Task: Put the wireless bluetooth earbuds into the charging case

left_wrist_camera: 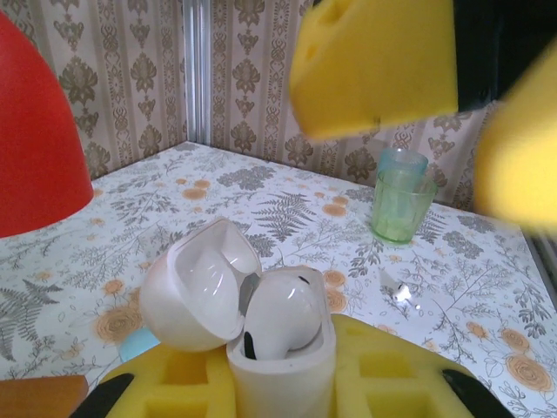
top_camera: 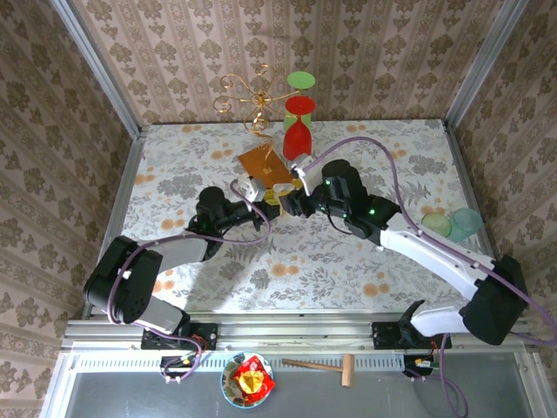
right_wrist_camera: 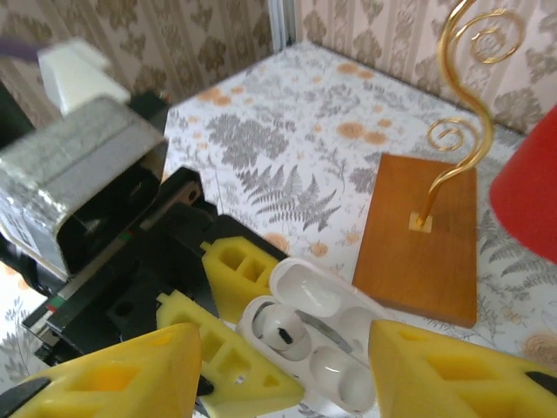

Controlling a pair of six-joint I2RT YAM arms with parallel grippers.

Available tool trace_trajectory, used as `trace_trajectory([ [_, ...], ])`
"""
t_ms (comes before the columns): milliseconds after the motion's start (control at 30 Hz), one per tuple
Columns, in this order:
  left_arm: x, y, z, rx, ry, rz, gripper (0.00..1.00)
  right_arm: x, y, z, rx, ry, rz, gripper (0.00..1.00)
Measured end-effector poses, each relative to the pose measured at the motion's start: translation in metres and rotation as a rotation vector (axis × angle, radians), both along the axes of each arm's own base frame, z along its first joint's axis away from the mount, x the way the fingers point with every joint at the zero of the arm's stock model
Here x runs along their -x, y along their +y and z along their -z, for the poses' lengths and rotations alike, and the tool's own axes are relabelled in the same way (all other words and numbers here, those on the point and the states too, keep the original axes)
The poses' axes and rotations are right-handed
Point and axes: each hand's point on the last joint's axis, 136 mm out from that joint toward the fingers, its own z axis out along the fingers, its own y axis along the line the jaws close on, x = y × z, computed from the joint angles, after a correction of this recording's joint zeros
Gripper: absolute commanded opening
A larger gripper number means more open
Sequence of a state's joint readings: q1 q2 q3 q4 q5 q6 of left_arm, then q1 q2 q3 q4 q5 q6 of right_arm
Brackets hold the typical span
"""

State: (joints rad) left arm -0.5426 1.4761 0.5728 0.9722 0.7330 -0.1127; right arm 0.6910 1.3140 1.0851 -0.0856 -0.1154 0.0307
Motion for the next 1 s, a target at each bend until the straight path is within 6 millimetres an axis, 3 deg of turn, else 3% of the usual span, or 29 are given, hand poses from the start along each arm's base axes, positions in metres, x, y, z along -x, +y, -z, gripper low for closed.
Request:
trace_trajectory([
  [167,0.001,0.000,-0.009,0.023,-0.038,0.007,0.00,-0.013,-0.035,-0.011,-0.092,0.022,0.114,0.67],
  [267,0.003,0.000,-0.011,0.029,-0.055,0.011,0.00,-0.027,-0.074,-0.002,-0.143,0.076,0.265,0.69],
  [467,0.008,0.001,-0.009,0.018,-0.091,0.028,0.00,-0.032,-0.176,0.049,-0.195,0.240,0.643,0.68],
  [667,0.015,0.000,-0.013,0.018,-0.149,0.058,0.00,0.006,-0.254,0.123,-0.171,0.458,0.980,0.64],
  [800,0.018,0.000,-0.018,0.029,-0.179,0.077,0.00,0.037,-0.279,0.170,-0.148,0.599,1.103,0.57],
  [1000,0.021,-0.002,-0.023,0.049,-0.215,0.099,0.00,0.057,-0.281,0.218,-0.045,0.785,1.127,0.47],
])
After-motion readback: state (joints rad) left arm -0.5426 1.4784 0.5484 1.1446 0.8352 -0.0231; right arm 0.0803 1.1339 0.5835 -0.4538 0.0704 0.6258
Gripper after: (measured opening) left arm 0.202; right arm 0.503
